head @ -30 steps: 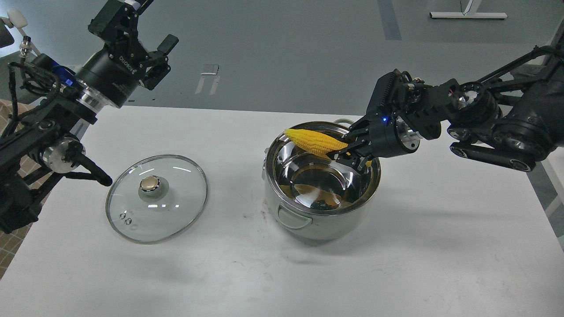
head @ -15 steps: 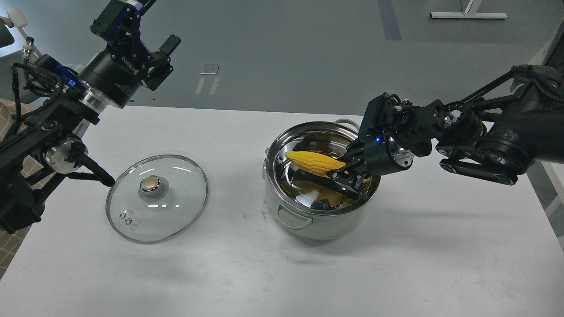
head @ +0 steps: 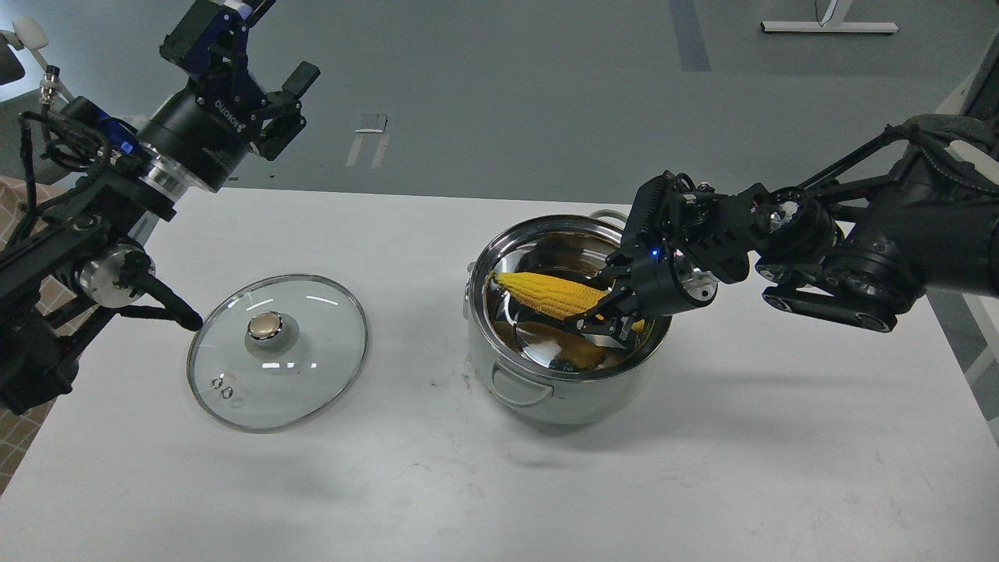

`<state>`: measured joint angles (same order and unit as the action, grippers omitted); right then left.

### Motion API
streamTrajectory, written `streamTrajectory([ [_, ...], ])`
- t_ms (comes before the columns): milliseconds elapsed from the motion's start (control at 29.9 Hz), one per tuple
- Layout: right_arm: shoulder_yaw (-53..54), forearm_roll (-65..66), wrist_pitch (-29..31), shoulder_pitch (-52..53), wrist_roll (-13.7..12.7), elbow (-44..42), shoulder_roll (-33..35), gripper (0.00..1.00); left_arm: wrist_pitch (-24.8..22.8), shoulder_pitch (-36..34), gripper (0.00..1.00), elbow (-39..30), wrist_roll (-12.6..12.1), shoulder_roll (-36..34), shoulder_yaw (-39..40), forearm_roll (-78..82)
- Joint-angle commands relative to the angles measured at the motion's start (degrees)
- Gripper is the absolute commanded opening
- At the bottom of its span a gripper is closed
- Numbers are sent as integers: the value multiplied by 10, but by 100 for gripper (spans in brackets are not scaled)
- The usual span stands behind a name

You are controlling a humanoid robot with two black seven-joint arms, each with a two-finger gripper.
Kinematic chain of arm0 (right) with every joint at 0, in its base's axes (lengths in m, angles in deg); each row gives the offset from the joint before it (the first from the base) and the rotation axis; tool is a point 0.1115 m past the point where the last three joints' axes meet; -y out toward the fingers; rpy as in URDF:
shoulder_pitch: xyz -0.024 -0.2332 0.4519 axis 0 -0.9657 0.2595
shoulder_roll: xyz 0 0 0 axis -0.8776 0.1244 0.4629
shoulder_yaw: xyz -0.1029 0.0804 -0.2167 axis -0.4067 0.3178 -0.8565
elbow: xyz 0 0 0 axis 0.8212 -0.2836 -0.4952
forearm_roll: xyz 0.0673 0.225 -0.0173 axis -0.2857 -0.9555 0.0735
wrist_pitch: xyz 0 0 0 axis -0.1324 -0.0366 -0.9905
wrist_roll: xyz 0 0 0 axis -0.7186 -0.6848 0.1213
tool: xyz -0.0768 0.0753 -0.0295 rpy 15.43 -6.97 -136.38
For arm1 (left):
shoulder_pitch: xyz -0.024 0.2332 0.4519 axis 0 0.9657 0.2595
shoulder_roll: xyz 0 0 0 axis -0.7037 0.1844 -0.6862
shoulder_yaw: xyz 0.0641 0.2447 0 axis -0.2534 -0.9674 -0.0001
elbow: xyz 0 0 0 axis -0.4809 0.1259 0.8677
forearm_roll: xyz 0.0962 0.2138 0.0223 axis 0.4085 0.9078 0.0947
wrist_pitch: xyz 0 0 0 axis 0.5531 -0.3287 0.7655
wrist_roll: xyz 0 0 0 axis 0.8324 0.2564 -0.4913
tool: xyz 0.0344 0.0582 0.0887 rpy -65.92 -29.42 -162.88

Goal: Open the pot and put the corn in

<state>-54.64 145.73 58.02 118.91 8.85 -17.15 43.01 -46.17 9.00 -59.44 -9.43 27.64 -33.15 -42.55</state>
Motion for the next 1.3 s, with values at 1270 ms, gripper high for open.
streamTrajectory([
  [1270, 767, -586, 261, -317, 0, -356, 46, 100, -136, -54, 98, 304, -59, 196, 40, -33],
])
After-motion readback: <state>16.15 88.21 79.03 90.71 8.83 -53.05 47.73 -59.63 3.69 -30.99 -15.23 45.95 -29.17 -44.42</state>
